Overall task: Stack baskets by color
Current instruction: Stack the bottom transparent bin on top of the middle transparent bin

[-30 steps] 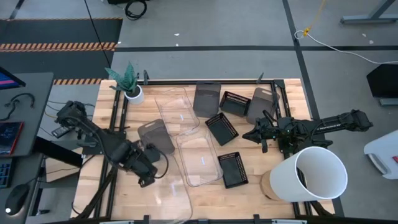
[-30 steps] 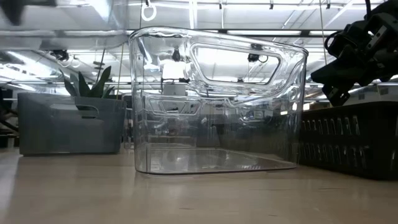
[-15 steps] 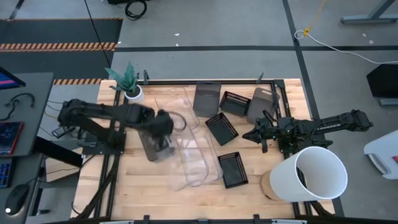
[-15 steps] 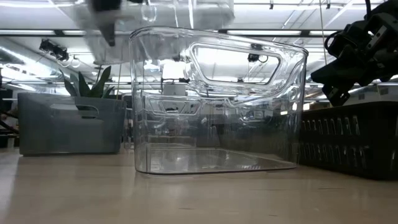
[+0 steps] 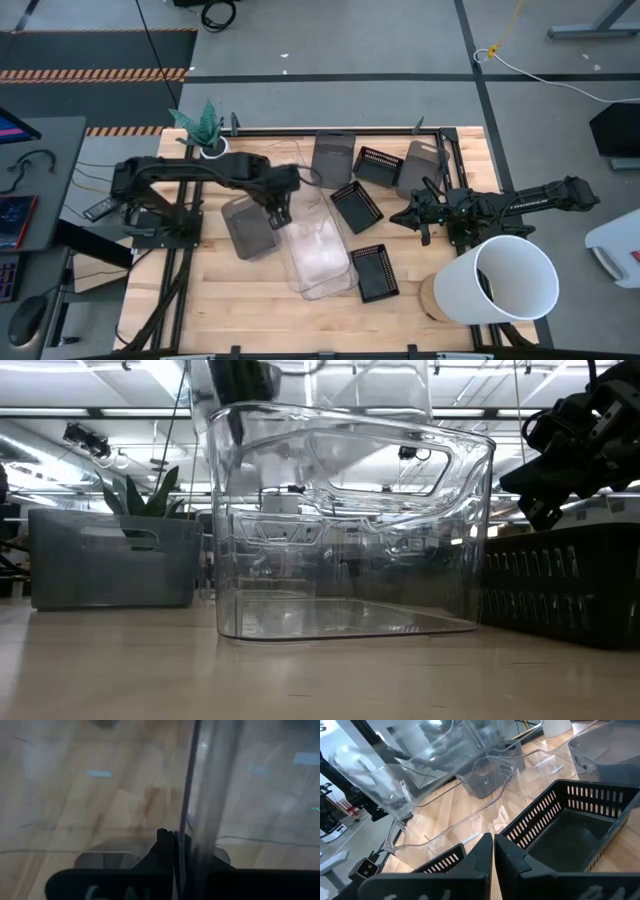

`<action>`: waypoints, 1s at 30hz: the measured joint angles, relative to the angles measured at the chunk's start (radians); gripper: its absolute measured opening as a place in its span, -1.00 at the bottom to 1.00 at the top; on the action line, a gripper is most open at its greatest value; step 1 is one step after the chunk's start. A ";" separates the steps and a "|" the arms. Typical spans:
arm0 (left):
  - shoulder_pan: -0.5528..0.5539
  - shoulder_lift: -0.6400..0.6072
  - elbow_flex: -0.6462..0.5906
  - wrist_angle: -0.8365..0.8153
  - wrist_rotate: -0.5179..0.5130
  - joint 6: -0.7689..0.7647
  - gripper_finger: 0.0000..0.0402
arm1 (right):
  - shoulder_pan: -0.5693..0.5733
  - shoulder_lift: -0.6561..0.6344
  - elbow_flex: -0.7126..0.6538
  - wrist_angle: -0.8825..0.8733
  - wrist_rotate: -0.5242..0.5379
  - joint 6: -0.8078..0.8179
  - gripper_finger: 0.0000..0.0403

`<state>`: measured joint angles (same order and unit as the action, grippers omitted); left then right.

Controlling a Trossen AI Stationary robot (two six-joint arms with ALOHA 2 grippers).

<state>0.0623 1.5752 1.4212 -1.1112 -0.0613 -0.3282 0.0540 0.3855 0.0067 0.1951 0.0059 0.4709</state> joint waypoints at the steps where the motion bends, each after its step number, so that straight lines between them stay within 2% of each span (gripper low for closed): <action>1: 0.000 0.020 0.000 0.000 0.008 0.009 -0.98 | 0.000 0.000 0.000 0.001 0.000 -0.001 -0.89; 11: 0.000 0.081 0.015 0.004 0.045 0.071 -0.97 | 0.000 0.000 0.000 0.006 0.000 -0.001 -0.89; 20: -0.016 0.087 0.175 0.013 0.031 0.078 -0.97 | 0.000 0.000 0.000 0.006 0.000 0.000 -0.89; 25: -0.037 0.098 0.200 0.009 0.025 0.103 -0.97 | 0.000 0.000 0.000 0.006 0.000 0.000 -0.89; 30: -0.060 0.131 0.189 -0.012 -0.051 0.131 -0.98 | 0.000 0.000 0.000 0.005 0.000 0.000 -0.89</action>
<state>0.0023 1.7062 1.6103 -1.1236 -0.1123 -0.1971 0.0540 0.3855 0.0067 0.2005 0.0059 0.4711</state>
